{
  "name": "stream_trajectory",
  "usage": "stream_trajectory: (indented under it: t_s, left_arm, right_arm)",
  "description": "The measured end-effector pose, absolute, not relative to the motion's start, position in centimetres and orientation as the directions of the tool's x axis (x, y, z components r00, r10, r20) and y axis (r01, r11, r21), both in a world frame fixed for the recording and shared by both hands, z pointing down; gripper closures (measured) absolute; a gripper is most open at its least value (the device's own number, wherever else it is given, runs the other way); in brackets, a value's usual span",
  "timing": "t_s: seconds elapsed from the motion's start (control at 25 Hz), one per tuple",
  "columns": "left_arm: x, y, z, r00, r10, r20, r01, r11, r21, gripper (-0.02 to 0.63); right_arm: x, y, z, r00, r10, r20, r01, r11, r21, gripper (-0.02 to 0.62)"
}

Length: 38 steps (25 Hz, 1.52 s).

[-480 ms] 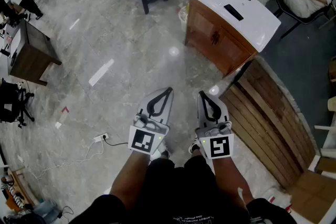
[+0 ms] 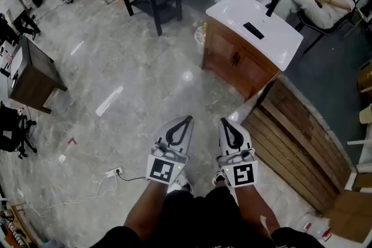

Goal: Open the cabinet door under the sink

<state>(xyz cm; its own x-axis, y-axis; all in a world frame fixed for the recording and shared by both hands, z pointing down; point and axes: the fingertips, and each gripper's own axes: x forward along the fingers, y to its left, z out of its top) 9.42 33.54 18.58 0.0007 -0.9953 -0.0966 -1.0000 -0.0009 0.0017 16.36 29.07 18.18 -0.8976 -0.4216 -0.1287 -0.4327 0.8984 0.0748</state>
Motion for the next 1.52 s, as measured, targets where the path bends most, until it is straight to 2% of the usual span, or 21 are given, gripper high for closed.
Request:
stream_trajectory:
  t_s: [0.24,0.84,1.04,1.2,1.4,1.52]
  left_arm:
    - [7.4,35.2,16.8,0.024,-0.991,-0.133,-1.0,-0.023,-0.01,0.586]
    - [6.9,26.6,16.7,0.096,-0.989,-0.116,-0.995,-0.097,0.0,0.586]
    - [7.8,21.9,16.6,0.163,-0.978,-0.129,-0.986,-0.166,0.011,0.586]
    - [8.3,18.6,16.7,0.183,-0.977,-0.11,-0.983,-0.183,-0.005,0.586]
    - [7.9,14.7,17.4,0.18,-0.979,-0.092,-0.983,-0.181,0.006,0.586]
    - [7.8,13.0,17.3,0.171,-0.981,-0.088,-0.985,-0.171,-0.003,0.586]
  right_arm:
    - [16.2,30.0,17.0,-0.827,-0.539,-0.16,-0.557,0.825,0.096,0.577]
    - [13.8,22.8,17.0,-0.831,-0.54,-0.136,-0.555,0.82,0.136,0.577]
    - [13.3,19.2,16.3,-0.827,-0.534,-0.175,-0.551,0.832,0.064,0.577]
    - [13.8,15.9,16.8,-0.827,-0.541,-0.152,-0.549,0.836,0.008,0.577]
    - [13.8,12.3,14.7,-0.811,-0.541,-0.222,-0.555,0.832,0.005,0.577]
    - [14.2,10.4,14.6,-0.808,-0.546,-0.22,-0.559,0.829,-0.004,0.577]
